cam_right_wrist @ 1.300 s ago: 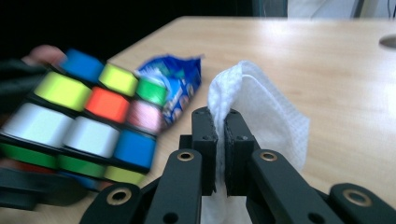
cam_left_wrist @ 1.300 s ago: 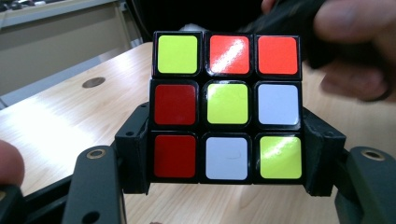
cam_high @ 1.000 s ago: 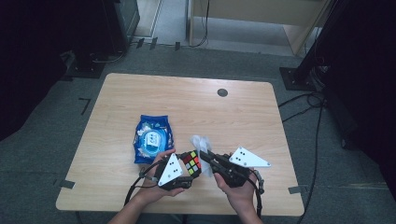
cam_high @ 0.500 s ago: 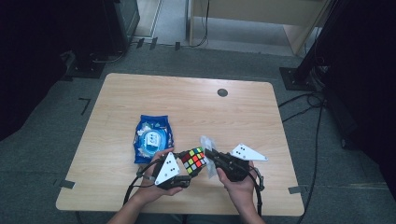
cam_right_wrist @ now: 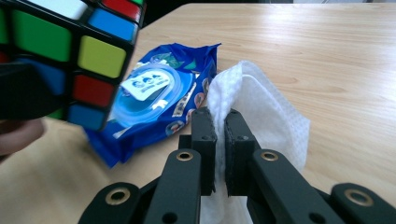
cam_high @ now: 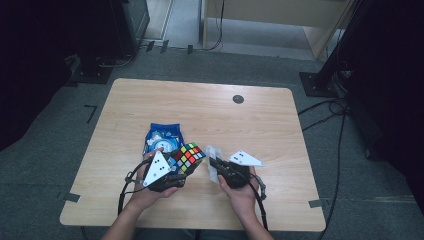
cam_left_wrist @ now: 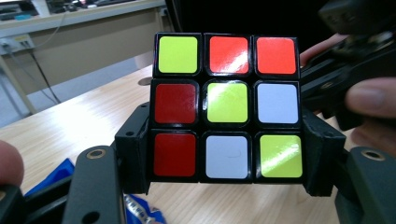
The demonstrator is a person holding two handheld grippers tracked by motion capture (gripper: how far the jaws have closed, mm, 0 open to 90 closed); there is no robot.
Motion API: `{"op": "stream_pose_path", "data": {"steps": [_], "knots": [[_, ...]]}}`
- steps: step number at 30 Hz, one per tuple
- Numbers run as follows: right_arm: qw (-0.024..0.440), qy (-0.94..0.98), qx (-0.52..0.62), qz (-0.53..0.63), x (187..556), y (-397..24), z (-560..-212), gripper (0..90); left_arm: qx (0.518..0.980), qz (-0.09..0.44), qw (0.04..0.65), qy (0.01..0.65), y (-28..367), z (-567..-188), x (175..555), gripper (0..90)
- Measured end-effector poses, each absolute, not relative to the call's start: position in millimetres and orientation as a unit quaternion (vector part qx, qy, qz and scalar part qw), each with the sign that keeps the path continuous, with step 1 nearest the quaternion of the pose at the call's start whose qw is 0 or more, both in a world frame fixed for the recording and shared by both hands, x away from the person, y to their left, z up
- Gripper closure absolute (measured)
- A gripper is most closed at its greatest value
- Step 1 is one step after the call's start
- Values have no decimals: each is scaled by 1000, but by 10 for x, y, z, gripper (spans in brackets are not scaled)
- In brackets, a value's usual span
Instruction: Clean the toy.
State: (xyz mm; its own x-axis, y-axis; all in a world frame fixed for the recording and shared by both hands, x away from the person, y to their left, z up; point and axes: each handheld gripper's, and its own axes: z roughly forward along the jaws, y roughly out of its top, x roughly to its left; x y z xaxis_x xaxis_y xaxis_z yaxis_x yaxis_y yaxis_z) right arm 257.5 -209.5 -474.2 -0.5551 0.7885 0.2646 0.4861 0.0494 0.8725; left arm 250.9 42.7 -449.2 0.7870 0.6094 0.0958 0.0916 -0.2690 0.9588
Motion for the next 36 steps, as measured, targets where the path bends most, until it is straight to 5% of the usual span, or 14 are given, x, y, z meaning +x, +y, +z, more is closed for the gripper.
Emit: {"op": "stream_pose_path", "data": {"steps": [4, 7, 10, 27, 36], "knots": [[135, 713, 437, 532, 2763, -1872, -4773, 843, 754, 238, 563, 240, 480, -4473, 2536, 341], [161, 717, 408, 542, 2814, -1728, -4744, 621, 748, 241, 566, 249, 538, -4454, 2554, 341], [156, 719, 420, 531, 2810, -1745, -4742, 519, 745, 243, 566, 256, 580, -4455, 2574, 341], [105, 657, 470, 580, 2490, -2343, -4460, 393, 756, 243, 553, 253, 278, -4611, 2516, 340], [19, 639, 478, 603, 2487, -2242, -4408, 287, 756, 244, 553, 251, 141, -4676, 2467, 340]]}}
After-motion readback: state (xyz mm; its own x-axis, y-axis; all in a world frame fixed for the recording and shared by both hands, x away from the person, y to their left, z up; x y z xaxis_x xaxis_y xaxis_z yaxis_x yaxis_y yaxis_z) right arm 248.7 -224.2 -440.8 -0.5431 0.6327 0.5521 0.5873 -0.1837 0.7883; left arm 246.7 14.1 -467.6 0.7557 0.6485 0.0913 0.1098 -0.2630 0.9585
